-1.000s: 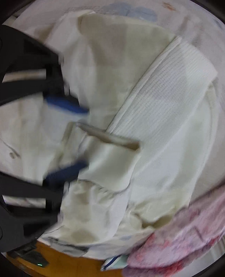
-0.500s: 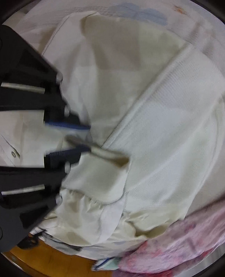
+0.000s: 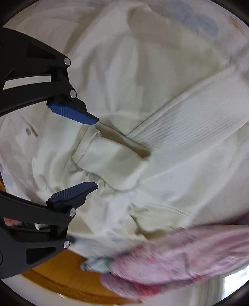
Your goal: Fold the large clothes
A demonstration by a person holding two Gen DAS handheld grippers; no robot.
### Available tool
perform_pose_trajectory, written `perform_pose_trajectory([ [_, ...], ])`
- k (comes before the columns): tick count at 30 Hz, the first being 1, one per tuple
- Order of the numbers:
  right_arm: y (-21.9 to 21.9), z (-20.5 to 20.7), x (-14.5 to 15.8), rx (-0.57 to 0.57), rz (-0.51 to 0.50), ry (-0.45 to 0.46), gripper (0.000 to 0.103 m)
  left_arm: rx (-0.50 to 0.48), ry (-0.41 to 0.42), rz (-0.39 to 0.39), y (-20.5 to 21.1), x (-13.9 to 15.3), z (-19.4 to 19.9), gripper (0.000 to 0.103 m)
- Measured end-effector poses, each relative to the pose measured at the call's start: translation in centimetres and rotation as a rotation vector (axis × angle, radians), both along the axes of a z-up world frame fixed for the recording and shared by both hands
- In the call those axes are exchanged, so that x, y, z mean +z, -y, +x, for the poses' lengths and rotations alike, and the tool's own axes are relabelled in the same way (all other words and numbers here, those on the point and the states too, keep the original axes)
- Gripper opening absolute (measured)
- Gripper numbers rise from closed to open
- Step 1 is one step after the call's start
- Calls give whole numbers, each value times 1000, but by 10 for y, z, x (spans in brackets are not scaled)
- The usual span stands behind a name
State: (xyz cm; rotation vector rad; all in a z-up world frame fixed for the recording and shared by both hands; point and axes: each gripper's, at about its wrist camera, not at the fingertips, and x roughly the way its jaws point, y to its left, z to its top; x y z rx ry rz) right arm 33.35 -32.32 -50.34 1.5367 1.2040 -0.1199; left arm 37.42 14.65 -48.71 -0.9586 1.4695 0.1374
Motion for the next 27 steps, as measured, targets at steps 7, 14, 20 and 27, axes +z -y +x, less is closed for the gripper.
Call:
perform_pose_trajectory([
  [7, 2, 0, 30, 189, -211, -99, 4, -138, -15, 245, 15, -3, 22, 2],
  [14, 23, -4, 36, 331, -297, -219, 10, -228, -19, 300, 29, 18, 20, 2],
  [20, 28, -16, 10, 251, -110, -221, 50, -121, -75, 229, 23, -12, 4, 42],
  [27, 18, -18, 20, 282, -198, -198, 5, -105, -24, 254, 13, -7, -7, 3],
])
